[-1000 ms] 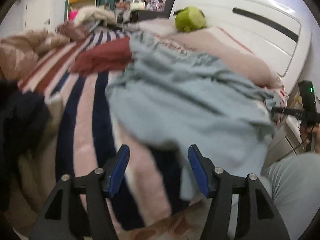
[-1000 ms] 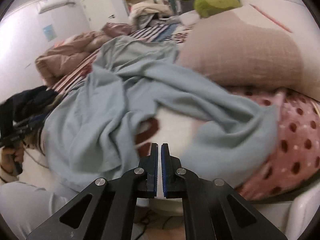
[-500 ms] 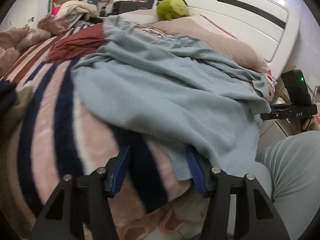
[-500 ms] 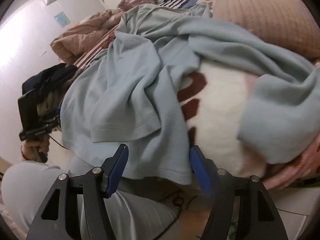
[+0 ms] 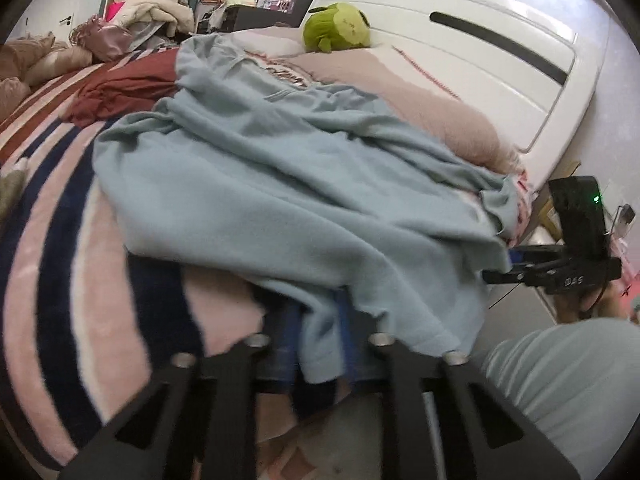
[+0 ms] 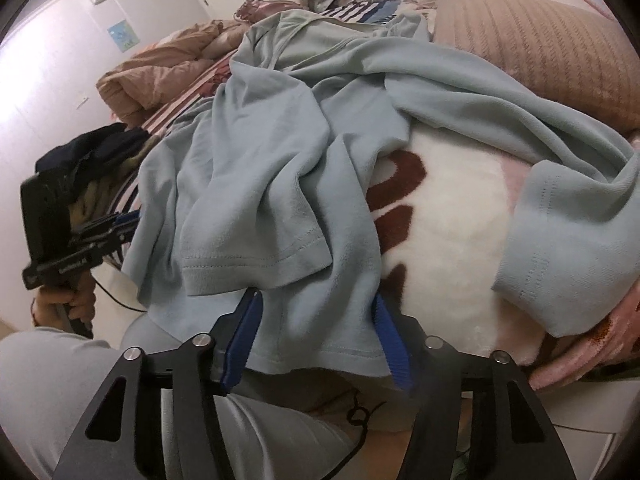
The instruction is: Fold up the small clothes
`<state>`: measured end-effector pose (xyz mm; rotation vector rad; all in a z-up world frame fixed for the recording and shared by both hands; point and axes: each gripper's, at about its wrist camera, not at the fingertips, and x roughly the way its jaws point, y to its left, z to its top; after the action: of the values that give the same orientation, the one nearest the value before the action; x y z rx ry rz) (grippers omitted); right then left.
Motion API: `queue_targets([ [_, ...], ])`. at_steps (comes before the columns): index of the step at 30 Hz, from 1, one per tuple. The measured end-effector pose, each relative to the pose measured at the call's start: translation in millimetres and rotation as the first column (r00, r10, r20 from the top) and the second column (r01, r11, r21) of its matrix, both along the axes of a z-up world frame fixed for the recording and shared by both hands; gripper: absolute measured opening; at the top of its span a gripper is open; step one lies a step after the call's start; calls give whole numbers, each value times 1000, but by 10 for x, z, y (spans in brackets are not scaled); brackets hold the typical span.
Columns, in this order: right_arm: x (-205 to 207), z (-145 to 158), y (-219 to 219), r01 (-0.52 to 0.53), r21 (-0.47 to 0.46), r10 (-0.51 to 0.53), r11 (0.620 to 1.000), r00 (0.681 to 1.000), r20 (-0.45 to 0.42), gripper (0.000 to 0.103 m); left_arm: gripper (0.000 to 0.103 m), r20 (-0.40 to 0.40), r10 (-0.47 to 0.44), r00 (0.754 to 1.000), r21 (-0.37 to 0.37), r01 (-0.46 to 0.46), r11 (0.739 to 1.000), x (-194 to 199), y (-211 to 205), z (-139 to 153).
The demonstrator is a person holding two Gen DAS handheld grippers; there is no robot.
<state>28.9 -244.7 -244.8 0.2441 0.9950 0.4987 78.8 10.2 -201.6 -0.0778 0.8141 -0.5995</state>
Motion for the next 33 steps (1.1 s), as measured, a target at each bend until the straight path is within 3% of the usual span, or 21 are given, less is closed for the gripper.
queue_targets([
  [6,-55,-26,-127,16,43,-15,999,1000,-18,33,6,114,67,991,25,-70,997,-199,45,298],
  [11,-101,-151,-180,0,75,5,997,998,-67,34,5,127,136,983,31,-141,990,-352,343,433],
  [18,-85,-268,-155,-12,134,26,991,994,-103,39,5,58,268,962,124,-273,954,-514,884,247],
  [21,-55,-331,-92,-37,96,50,995,988,-143,41,6,-29,281,959,104,-277,955,-545,1041,57],
  [22,-50,-346,-66,-44,75,55,996,987,-150,50,8,-63,258,964,87,-252,964,-553,1054,-5],
  [23,-49,-387,-60,-37,48,45,998,986,-162,55,17,-73,249,966,71,-244,967,-565,1061,-35],
  [24,-39,-393,-68,-31,65,42,997,985,-169,63,29,-88,238,967,48,-234,971,-567,1071,-67],
  [25,-25,-423,-97,-27,106,46,994,981,-188,66,53,-107,227,968,26,-225,974,-552,1071,-97],
  [26,-8,-449,-115,-30,145,59,989,978,-201,66,60,-112,223,968,14,-223,975,-535,1067,-112],
  [29,49,-484,-109,-42,207,84,977,976,-199,66,60,-114,215,970,16,-215,977,-436,965,-152],
  [31,78,-456,-93,-49,267,99,962,979,-179,58,60,-100,214,972,29,-212,977,-361,866,-156],
  [33,108,-441,-47,-48,269,101,962,977,-186,58,59,-81,217,973,41,-214,976,-288,771,-132],
])
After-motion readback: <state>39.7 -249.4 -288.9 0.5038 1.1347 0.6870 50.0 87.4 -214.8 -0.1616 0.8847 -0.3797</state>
